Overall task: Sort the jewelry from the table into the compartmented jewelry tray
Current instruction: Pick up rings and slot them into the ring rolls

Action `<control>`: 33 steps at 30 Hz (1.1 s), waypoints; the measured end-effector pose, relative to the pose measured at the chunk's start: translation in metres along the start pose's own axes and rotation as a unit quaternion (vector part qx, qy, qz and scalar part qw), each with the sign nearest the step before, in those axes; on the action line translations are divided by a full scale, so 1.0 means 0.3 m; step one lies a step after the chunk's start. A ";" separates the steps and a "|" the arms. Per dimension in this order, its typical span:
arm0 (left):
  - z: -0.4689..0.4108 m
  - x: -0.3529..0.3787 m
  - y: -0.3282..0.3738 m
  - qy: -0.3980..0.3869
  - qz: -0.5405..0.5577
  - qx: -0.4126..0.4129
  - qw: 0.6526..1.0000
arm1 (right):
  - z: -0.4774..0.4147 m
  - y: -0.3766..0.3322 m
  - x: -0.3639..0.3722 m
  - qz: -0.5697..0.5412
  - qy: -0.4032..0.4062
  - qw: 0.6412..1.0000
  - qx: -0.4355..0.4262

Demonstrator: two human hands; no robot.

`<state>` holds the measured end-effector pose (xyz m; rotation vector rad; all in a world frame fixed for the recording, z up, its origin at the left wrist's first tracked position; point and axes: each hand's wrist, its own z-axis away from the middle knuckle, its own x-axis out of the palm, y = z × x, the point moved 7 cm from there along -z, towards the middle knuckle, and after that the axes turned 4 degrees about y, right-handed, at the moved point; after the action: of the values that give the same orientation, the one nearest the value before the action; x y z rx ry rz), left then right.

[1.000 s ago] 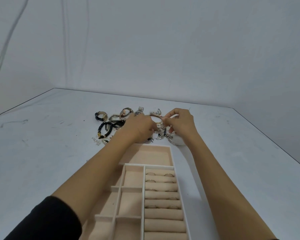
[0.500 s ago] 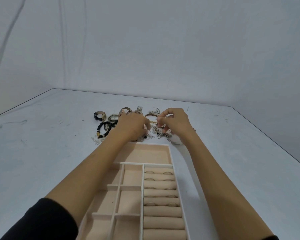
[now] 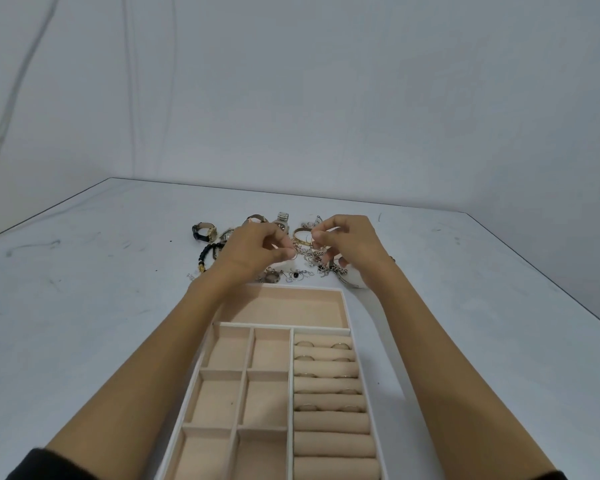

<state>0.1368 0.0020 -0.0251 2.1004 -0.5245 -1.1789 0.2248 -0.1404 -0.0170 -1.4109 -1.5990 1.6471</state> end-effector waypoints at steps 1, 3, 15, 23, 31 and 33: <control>0.011 0.000 0.004 0.000 0.013 0.004 1.000 | 0.003 -0.003 0.003 -0.008 -0.002 1.000 0.001; 0.028 0.006 0.009 0.005 0.032 0.010 0.999 | 0.008 -0.012 0.010 -0.020 -0.006 1.000 0.003; 0.034 0.008 0.022 0.030 0.087 0.021 0.996 | 0.024 -0.036 0.036 -0.058 -0.022 0.998 -0.001; 0.035 0.000 0.042 0.019 0.117 0.020 0.993 | 0.008 -0.038 0.010 0.027 0.062 0.996 -0.055; 0.040 -0.027 0.040 0.040 0.126 0.011 0.991 | 0.002 -0.059 0.024 0.079 0.070 0.989 -0.105; 0.039 -0.029 0.040 0.047 0.123 0.012 0.991 | 0.005 -0.055 0.026 0.071 0.058 0.990 -0.103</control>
<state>0.1221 -0.0049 -0.0158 2.0314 -0.7319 -0.9324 0.2153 -0.1306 -0.0049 -1.7270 -1.6752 1.4782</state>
